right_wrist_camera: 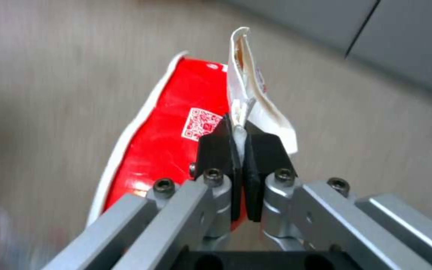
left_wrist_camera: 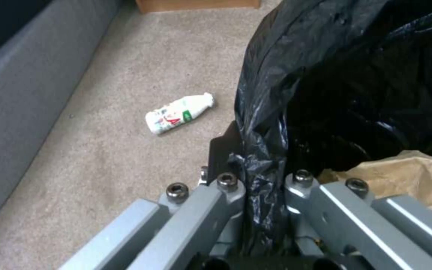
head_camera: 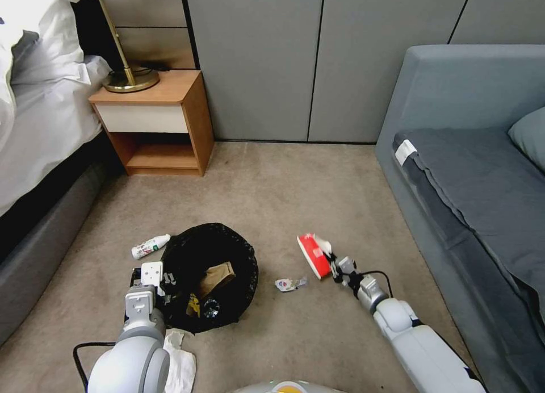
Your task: Pick up the trash bin, then pick up the garbage from the floor and place it into the trash bin.
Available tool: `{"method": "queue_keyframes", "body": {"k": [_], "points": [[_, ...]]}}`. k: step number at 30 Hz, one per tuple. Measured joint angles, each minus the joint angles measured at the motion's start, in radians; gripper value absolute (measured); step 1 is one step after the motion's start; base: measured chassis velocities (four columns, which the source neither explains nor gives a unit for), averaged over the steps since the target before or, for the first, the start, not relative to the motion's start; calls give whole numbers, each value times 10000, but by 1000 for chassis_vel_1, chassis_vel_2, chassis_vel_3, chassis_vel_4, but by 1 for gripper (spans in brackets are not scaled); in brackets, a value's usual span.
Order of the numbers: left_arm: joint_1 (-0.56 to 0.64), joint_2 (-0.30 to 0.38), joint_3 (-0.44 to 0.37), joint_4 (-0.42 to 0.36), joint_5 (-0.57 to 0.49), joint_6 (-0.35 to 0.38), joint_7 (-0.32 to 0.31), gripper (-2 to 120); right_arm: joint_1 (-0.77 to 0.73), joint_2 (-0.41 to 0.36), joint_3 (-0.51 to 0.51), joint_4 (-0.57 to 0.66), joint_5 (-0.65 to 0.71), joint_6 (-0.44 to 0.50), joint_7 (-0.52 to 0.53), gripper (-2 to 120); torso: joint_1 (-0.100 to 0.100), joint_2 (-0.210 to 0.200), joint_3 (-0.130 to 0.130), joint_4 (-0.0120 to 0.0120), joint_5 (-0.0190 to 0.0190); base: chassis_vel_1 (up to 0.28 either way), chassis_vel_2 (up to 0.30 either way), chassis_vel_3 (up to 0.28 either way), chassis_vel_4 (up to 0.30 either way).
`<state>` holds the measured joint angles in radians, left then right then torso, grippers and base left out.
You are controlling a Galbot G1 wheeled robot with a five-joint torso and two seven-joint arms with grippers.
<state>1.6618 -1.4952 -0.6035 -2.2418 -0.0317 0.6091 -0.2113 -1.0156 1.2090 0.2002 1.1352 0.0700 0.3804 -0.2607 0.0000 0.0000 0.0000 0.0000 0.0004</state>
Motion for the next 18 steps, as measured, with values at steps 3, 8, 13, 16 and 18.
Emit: {"method": "queue_keyframes", "body": {"k": [3,8,13,16,18], "points": [[-20,6,29,20,0,0,1,1,-394,-345,308,1905,333,-115,-14,0,0,0,-1,0,-8,0,0,0,0],[-21,17,129,72,18,0,5,1,-783,-804,450,4450,1089,-248,-183,0,0,1,-1,-1,-8,0,0,0,0],[-23,8,206,74,48,0,9,1,-928,-1415,-343,6898,2103,-416,-685,0,0,0,-1,2,-6,0,0,0,0],[-26,4,221,64,52,0,10,1,-911,-1630,-921,7441,2230,-495,-699,0,0,0,-1,1,-5,0,0,0,0],[-29,-6,236,35,64,4,10,1,-765,-1922,-1937,7836,2212,-651,-521,0,0,1,-1,0,-3,0,0,0,0]]}}
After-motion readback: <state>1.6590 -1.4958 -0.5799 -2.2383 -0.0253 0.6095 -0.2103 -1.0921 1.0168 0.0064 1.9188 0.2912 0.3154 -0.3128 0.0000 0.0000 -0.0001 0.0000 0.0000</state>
